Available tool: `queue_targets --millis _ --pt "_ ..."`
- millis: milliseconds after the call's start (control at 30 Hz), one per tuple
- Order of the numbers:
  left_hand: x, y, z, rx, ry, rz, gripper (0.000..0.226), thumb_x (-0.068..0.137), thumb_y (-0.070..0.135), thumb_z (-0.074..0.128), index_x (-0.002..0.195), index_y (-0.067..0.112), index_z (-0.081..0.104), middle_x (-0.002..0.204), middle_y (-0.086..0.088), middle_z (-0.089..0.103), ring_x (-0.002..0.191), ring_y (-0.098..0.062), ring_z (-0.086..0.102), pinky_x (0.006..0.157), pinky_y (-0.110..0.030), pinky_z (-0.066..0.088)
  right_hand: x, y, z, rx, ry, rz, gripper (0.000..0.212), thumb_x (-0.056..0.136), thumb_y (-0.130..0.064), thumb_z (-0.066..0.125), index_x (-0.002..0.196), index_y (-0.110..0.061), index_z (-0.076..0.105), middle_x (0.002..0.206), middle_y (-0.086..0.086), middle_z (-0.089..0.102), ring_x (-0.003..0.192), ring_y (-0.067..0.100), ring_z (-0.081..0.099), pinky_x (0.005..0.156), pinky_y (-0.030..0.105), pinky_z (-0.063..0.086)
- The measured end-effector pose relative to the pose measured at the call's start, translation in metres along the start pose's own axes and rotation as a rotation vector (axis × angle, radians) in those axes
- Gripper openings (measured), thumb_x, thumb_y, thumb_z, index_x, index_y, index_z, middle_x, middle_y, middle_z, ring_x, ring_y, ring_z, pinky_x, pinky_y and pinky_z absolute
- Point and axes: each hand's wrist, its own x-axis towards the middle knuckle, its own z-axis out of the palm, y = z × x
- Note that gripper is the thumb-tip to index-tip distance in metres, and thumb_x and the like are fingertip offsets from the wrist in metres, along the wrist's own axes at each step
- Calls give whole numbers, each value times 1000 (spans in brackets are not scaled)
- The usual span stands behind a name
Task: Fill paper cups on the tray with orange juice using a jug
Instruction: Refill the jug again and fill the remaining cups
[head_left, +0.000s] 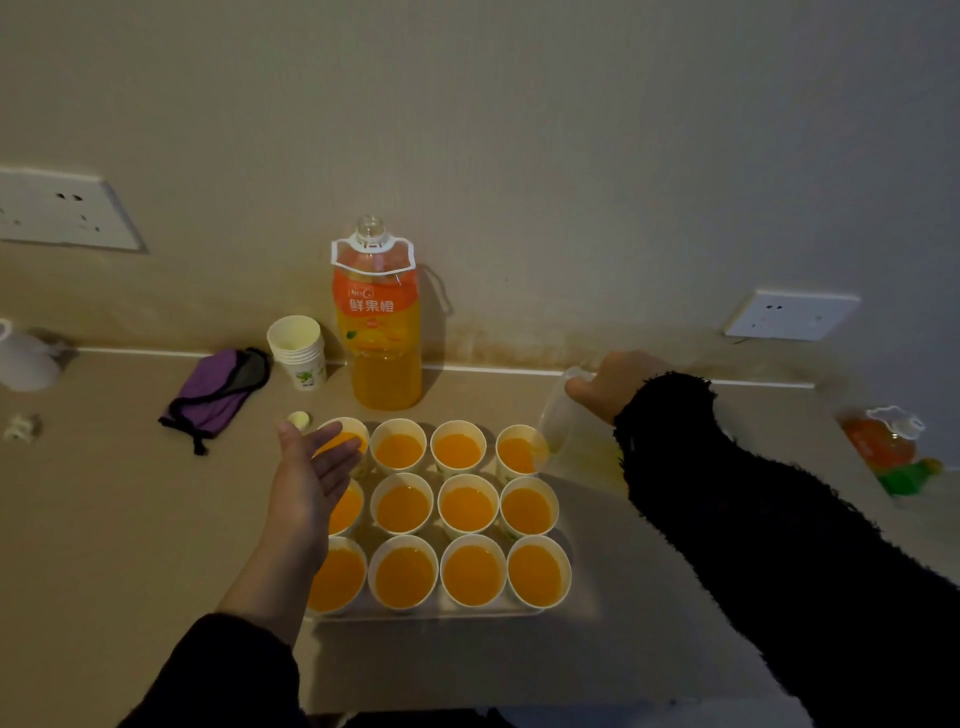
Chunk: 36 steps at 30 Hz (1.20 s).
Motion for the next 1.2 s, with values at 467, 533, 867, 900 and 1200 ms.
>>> queue_targets --millis 467,533,867,900,1200 --pt "4 1 0 10 -15 -9 68 96 60 11 118 16 58 114 -11 64 111 -24 57 106 -39 34 10 -2 7 -46 4 19 47 86 -60 39 82 -15 56 66 0 49 67 20 52 65 28 43" --pt "4 1 0 8 -15 -11 68 97 59 11 118 16 58 114 -11 64 111 -24 57 107 -40 34 10 -3 8 -63 7 22 49 85 -60 40 81 -14 56 66 2 50 65 20 52 63 28 42" --pt "7 0 -2 16 -19 -15 68 96 60 10 118 16 58 114 -11 64 110 -24 58 104 -39 35 12 -4 9 -106 39 27 51 85 -60 40 78 -13 57 63 2 49 57 16 48 53 24 34" --pt "8 0 -2 16 -19 -14 68 96 60 10 118 16 58 114 -11 64 111 -24 58 103 -38 35 13 -4 9 -110 39 25 51 85 -60 40 77 -13 57 63 2 49 57 16 48 53 24 34" --pt "9 -1 -3 16 -34 -14 68 97 59 10 118 16 57 115 -11 63 110 -24 57 101 -37 35 15 -6 10 -116 27 24 52 85 -60 40 72 -12 57 63 3 52 58 17 51 53 24 36"
